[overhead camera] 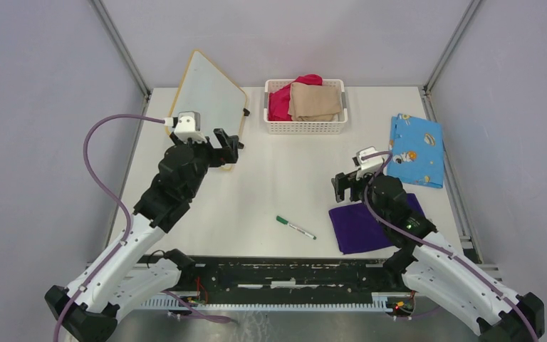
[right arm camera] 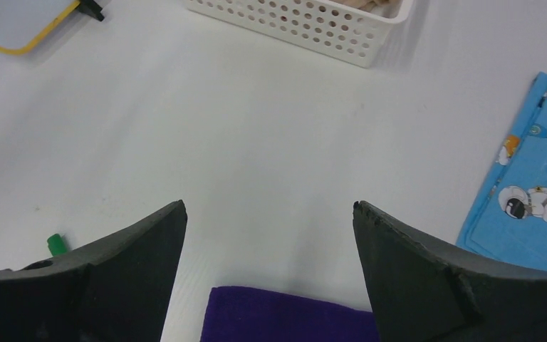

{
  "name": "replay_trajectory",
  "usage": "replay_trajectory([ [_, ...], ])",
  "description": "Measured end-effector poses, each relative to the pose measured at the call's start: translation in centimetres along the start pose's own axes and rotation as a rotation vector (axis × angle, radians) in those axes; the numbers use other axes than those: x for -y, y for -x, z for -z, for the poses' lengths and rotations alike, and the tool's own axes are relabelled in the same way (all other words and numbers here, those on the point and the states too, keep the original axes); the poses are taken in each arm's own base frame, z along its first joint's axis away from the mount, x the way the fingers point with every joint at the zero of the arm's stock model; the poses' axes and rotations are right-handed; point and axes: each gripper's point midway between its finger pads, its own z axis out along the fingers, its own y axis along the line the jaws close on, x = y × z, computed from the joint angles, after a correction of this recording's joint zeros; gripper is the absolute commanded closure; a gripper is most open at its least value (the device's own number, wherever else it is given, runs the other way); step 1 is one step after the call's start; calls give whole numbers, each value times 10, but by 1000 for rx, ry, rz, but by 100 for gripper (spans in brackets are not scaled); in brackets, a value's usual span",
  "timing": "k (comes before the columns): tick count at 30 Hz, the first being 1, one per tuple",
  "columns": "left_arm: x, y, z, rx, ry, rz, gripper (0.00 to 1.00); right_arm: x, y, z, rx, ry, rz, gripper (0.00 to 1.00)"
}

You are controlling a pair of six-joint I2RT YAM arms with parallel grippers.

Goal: Write a sentence on the whiteboard
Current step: Move the whiteboard stand to the center of the board.

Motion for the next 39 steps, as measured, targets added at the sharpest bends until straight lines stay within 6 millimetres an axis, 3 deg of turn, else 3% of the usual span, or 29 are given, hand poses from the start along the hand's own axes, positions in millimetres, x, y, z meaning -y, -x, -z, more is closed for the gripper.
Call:
replay_trajectory([
  [6, -29, -20, 2, -77, 173, 25, 6, -18, -2, -1, -6, 96, -24, 10],
  [13, -37, -67, -1, -185, 226, 120, 13, -31, -16, -7, -46, 147, -60, 11],
  [18, -25, -108, -26, -316, 317, 87, 12, -34, -18, -4, -44, 156, -73, 11],
  [23, -7, -118, -57, -342, 395, 76, 14, -29, -11, 4, -14, 145, -79, 10],
  [39, -28, -151, -136, -323, 751, 128, 34, -18, -16, 15, -27, 107, -59, 10],
])
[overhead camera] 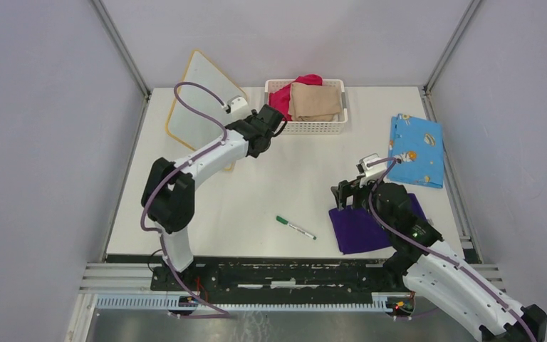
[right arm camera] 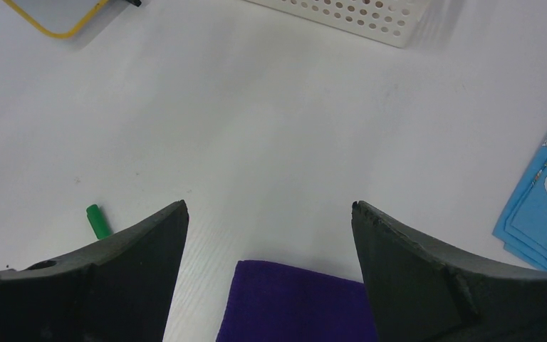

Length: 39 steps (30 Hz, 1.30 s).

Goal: Write a sentence on the whiteboard
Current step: Move the whiteboard stand to the center of the board.

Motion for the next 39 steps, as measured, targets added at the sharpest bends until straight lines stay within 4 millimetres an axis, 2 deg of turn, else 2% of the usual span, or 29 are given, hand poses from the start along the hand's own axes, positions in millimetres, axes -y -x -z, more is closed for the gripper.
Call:
replay_trajectory([
  [4, -2, 3, -32, -16, 80, 34, 40, 2, 0, 2, -3, -8, 9, 9],
  [7, -6, -5, -52, -34, 132, 34, 41, 4, 2, 3, -4, -18, 16, 9],
  [9, -9, -12, -58, -48, 160, 33, 42, 5, 3, 4, -4, -21, 20, 9],
  [16, -10, -28, -72, -77, 226, 57, 41, 6, 14, 6, 9, -25, 37, 9],
  [21, -18, -35, -84, -91, 275, 71, 41, 5, 22, 8, 25, -24, 41, 9],
  [27, -17, -37, -98, -93, 306, 87, 43, 6, 23, 9, 23, -27, 48, 9],
  [39, -13, -44, -115, -98, 332, 90, 45, 10, 23, 11, 20, -43, 69, 8],
])
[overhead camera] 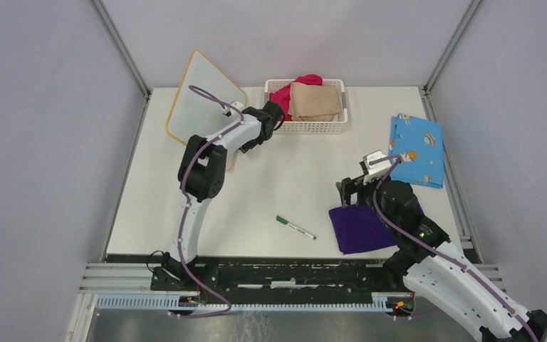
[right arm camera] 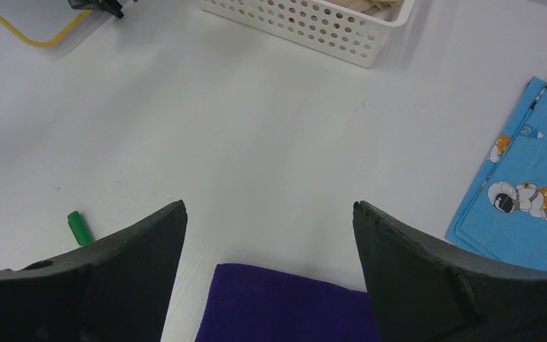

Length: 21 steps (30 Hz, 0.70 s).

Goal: Write a sentence on the whiteboard
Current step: Move the whiteboard stand to the center of the board.

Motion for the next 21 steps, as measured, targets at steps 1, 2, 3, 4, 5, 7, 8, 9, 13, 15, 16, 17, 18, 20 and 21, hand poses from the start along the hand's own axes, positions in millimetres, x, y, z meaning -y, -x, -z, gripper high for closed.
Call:
replay_trajectory([
  [1, 0, 0, -1, 1, 3, -1, 45, 0, 0, 0, 0, -1, 0, 8],
  [2, -1, 0, -2, 1, 6, -1, 45, 1, 0, 0, 2, -3, 1, 8],
  [3, -1, 1, -3, 1, 8, 1, 45, 1, 0, 0, 2, -5, 2, 8],
  [4, -2, 1, -4, 2, 12, 0, 46, 1, 0, 0, 2, -6, 2, 8],
  [5, -3, 3, -6, 3, 15, 2, 46, 1, 0, 0, 2, -6, 3, 8],
  [7, -4, 5, -8, 3, 20, 7, 47, 2, 0, 0, 2, -7, 6, 8],
  [8, -4, 6, -9, 3, 21, 10, 47, 2, 0, 0, 2, -7, 7, 8],
  [9, -4, 7, -9, 5, 21, 12, 48, 2, 0, 0, 2, -7, 8, 8],
  [13, -5, 8, -11, 5, 25, 16, 53, 2, 2, 1, 8, -10, 8, 8],
  [15, -5, 8, -12, 5, 27, 15, 55, 3, 2, 2, 10, -11, 8, 7],
  [16, -6, 8, -12, 6, 31, 11, 57, 3, 2, 2, 10, -11, 8, 7],
  [17, -6, 8, -12, 7, 34, 8, 58, 3, 3, 2, 12, -12, 8, 7],
  [18, -7, 8, -12, 7, 37, 6, 59, 3, 3, 2, 13, -14, 7, 7],
  [20, -8, 8, -12, 8, 41, 2, 61, 3, 3, 2, 15, -14, 7, 7],
  [21, -9, 8, -13, 9, 43, -1, 61, 3, 3, 2, 15, -14, 7, 7],
])
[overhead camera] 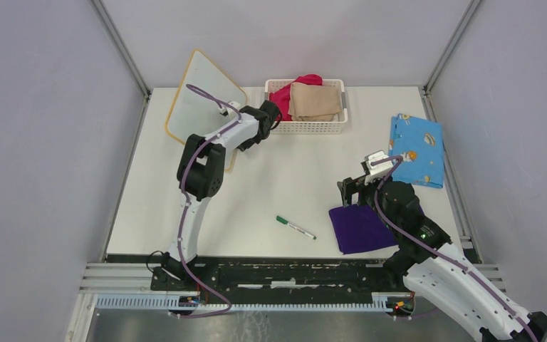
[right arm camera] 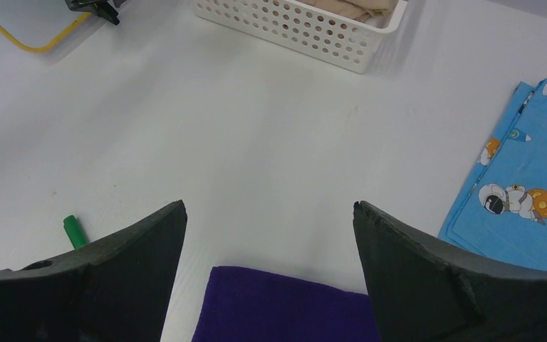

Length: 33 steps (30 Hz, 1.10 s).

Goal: Write a sentence on the whiteboard
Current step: Move the whiteboard stand to the center of the board.

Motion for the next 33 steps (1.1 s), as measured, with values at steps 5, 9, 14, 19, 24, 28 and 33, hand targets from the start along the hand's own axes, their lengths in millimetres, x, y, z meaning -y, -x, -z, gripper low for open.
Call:
replay_trajectory([
  [5, -5, -3, -3, 9, 6, -7, 64, 0, 1, 0, 3, 0, -1, 7],
  [9, -11, -5, -7, 21, 8, 0, 65, 0, 2, 1, 8, 1, -3, 7],
  [14, -27, -5, -8, 22, 20, -2, 66, 1, 5, 3, 23, 1, -6, 7],
  [19, -49, -5, -8, 14, 38, -16, 75, 1, 8, 6, 38, 2, -10, 7],
  [24, -79, -8, -6, -1, 49, -45, 89, 1, 11, 8, 51, 2, -14, 7],
  [28, -105, -12, -4, -12, 62, -75, 94, 2, 13, 9, 59, 3, -17, 7],
  [33, -129, -18, 2, -33, 53, -76, 98, 1, 11, 9, 61, 7, -20, 8],
])
